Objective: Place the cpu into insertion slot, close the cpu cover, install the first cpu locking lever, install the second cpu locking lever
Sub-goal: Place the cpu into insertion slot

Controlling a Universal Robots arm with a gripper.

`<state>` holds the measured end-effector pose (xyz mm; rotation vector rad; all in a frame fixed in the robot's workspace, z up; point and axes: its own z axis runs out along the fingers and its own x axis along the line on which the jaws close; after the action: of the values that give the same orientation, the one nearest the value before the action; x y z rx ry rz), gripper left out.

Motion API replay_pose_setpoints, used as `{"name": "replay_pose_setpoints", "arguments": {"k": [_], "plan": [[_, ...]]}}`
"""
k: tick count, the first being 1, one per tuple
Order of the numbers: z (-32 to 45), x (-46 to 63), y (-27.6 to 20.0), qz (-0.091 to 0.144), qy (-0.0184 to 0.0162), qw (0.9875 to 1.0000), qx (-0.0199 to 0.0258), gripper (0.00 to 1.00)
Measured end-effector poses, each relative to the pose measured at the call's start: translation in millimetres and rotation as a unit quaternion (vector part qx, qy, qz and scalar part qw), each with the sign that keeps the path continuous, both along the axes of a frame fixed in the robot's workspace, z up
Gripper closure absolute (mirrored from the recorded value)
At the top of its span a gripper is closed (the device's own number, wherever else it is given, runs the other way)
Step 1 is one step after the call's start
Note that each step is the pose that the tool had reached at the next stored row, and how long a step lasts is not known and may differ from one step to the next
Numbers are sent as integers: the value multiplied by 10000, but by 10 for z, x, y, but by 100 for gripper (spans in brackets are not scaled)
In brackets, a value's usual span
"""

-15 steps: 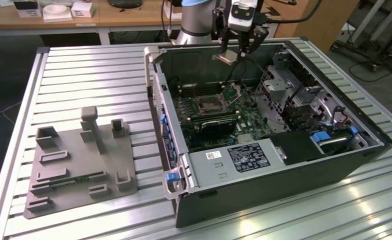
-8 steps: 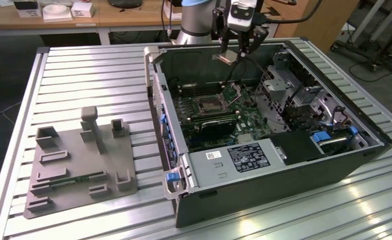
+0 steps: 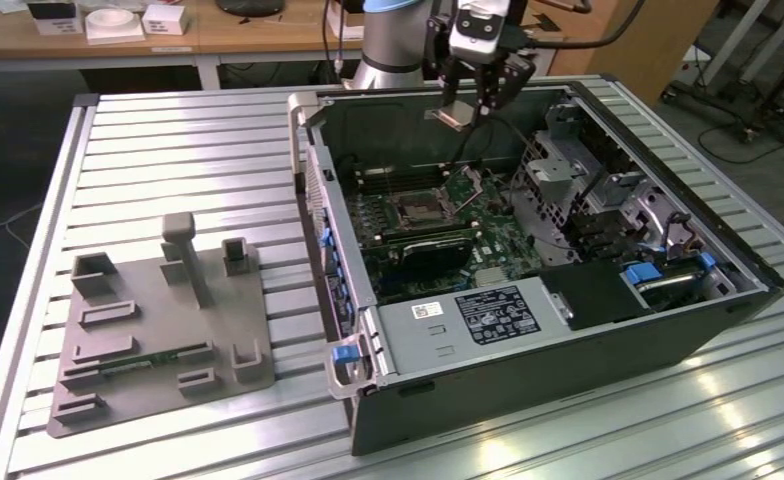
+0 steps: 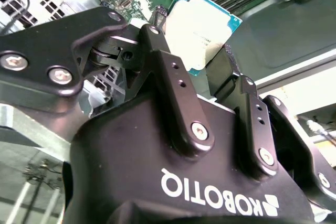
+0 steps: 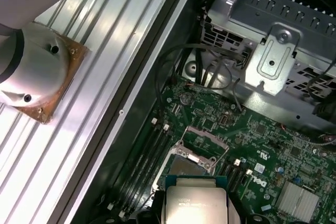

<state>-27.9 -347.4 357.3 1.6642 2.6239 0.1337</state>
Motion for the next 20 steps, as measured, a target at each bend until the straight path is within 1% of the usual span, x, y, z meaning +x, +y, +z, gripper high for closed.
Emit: {"name": "replay_pose_setpoints", "arguments": {"k": [3, 6, 9, 20], "plan": [[-8, 0, 0, -200, 0, 9998, 0, 46], [-15, 0, 0, -394, 0, 9992, 0, 46], [-19, 0, 0, -514, 1, 9987, -1, 46], [-20, -3, 0, -536, 1, 9986, 0, 46]]}}
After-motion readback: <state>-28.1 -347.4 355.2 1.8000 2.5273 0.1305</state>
